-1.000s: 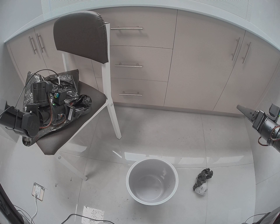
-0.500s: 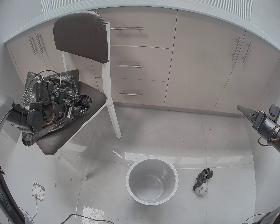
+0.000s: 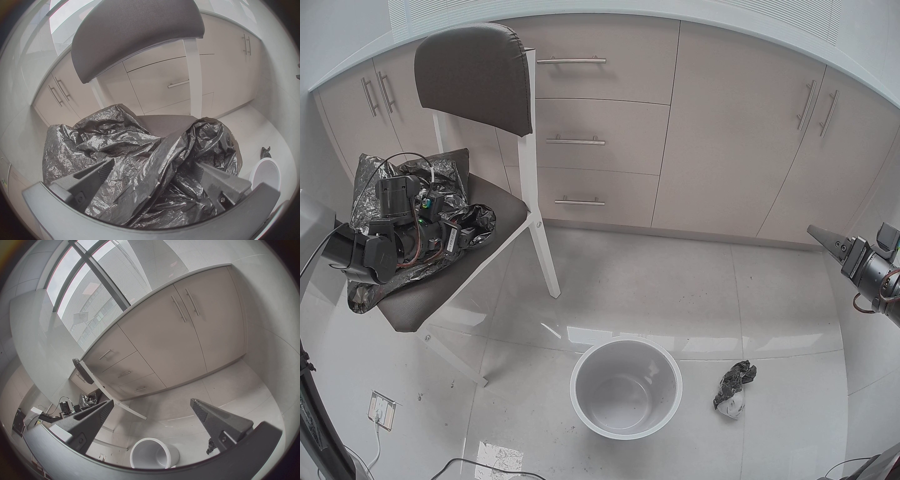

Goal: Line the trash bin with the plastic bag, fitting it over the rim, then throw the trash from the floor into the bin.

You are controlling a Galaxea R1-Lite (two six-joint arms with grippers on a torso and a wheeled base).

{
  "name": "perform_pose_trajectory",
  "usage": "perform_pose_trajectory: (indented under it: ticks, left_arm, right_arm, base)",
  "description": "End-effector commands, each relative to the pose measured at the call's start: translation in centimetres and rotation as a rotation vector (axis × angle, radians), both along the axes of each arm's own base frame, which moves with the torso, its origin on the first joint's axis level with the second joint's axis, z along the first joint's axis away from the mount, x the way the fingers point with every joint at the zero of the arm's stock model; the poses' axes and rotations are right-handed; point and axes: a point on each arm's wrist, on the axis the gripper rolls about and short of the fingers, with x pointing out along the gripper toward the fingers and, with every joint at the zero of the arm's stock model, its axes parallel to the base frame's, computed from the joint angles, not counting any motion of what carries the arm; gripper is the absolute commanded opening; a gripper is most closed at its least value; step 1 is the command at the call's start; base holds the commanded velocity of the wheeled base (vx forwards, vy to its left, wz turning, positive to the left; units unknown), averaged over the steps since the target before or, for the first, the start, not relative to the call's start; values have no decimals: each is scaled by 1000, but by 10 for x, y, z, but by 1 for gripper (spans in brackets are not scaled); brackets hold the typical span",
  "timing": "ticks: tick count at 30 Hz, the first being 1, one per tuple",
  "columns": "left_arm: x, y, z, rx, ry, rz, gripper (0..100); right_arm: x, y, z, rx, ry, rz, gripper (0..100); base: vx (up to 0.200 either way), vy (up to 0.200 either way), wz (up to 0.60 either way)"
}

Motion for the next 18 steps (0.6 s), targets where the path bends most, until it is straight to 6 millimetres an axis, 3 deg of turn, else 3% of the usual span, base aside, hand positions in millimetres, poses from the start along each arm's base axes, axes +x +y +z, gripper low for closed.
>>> perform_pose_trajectory:
  ticks: [1, 13, 14, 18]
  left_arm:
    - [1, 0, 0, -5, -4, 0, 100]
    - [4, -3, -1, -41, -19, 2, 100]
    - [4, -4, -2, -43, -20, 1, 0]
    - [4, -4, -1, -46, -28, 2, 0]
  right_arm:
    - [-1, 0, 1, 0, -4, 1, 100]
    - [0, 0, 1, 0, -4, 1, 100]
    - [0, 0, 0, 0, -2, 1, 100]
    - [0, 0, 1, 0, -4, 1, 100]
  base:
    - [0, 0, 0]
    - [0, 0, 0]
    - [0, 0, 0]
    - [0, 0, 0]
